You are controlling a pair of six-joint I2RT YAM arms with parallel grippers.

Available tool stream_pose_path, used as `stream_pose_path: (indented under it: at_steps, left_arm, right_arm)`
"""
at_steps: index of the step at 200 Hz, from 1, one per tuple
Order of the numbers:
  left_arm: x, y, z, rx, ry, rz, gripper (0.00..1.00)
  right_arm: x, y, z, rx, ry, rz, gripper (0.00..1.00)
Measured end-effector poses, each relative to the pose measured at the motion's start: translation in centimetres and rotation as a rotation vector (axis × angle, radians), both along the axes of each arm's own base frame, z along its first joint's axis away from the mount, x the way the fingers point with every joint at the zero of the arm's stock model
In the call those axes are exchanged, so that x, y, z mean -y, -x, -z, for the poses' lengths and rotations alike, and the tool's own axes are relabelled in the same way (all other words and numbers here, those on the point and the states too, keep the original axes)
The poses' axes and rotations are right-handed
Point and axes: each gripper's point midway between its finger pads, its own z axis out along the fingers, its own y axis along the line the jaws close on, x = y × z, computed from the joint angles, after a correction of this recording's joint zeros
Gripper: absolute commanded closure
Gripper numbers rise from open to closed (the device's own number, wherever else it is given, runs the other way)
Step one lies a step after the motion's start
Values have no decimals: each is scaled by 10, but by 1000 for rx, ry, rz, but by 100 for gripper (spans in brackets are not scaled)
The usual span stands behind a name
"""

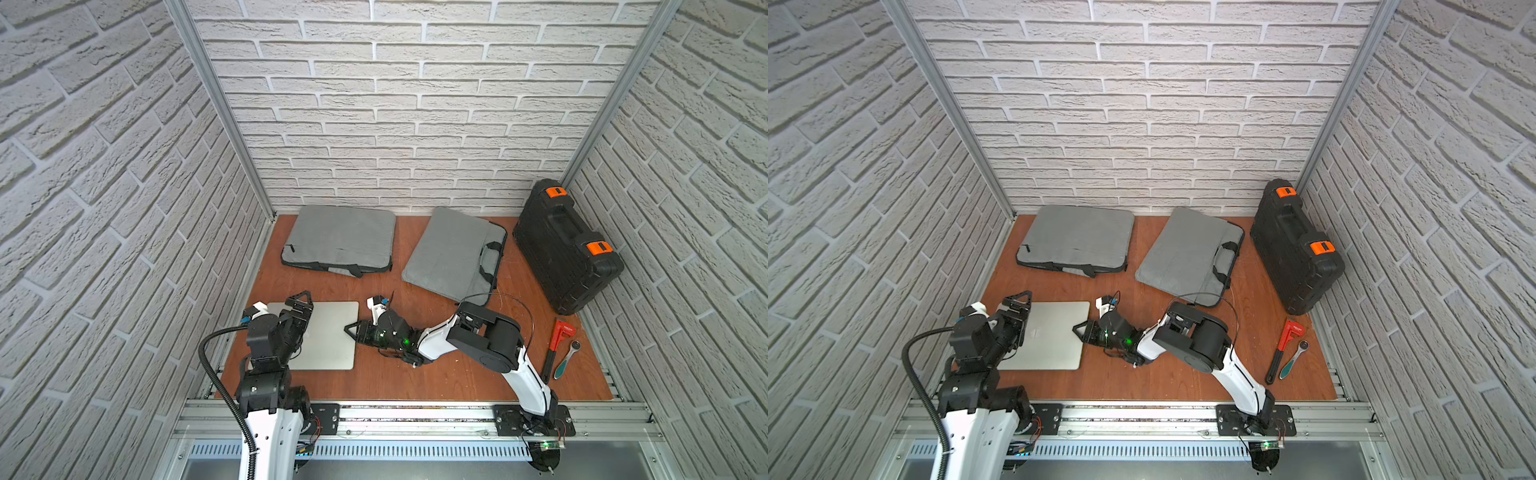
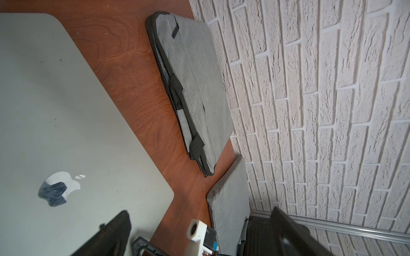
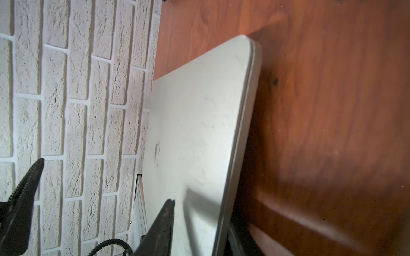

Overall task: Open the zippered laptop bag and take out the laptop
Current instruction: Place the laptop at the center of the board, then move the zippered laptop bag to the center of the board.

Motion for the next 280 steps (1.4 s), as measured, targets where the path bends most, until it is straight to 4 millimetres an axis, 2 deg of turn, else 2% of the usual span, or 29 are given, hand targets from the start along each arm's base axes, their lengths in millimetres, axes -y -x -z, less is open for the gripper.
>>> stream_pose_path:
  at_steps: [43, 59, 72, 99, 132, 153, 173, 203, 212, 240, 280]
  left_arm:
    - [-4, 0, 1, -1, -14, -21, 2]
    - [-4, 0, 0, 1, -19, -19, 2]
    - [-4, -1, -1, 7, -21, -16, 2]
    - [-2, -7, -2, 15, -29, 8, 2]
    - [12, -21, 11, -49, -52, 85, 2]
    - [36, -32, 15, -84, -96, 184, 2]
    - [68, -45, 13, -106, -161, 295, 2]
    - [118, -82, 7, -124, -276, 439, 2]
    - [132, -94, 6, -127, -305, 475, 2]
    - [177, -133, 8, -126, -391, 587, 7]
    - [222, -176, 35, -155, -502, 715, 18]
  right_arm:
    - [15, 6, -3, 7, 79, -4, 54]
    - [21, 8, -11, 22, 108, -10, 51]
    - [27, 9, -25, 44, 134, -11, 49]
    - [46, 7, -71, 124, 194, -2, 42]
    - [84, 1, -122, 246, 365, 52, 30]
    - [122, -5, -151, 320, 496, 116, 23]
    - [164, -13, -174, 361, 614, 188, 18]
    - [227, -33, -194, 355, 769, 292, 8]
    - [242, -37, -194, 342, 809, 315, 0]
    - [290, -48, -181, 261, 929, 361, 0]
    - [337, -56, -169, 170, 1017, 420, 0]
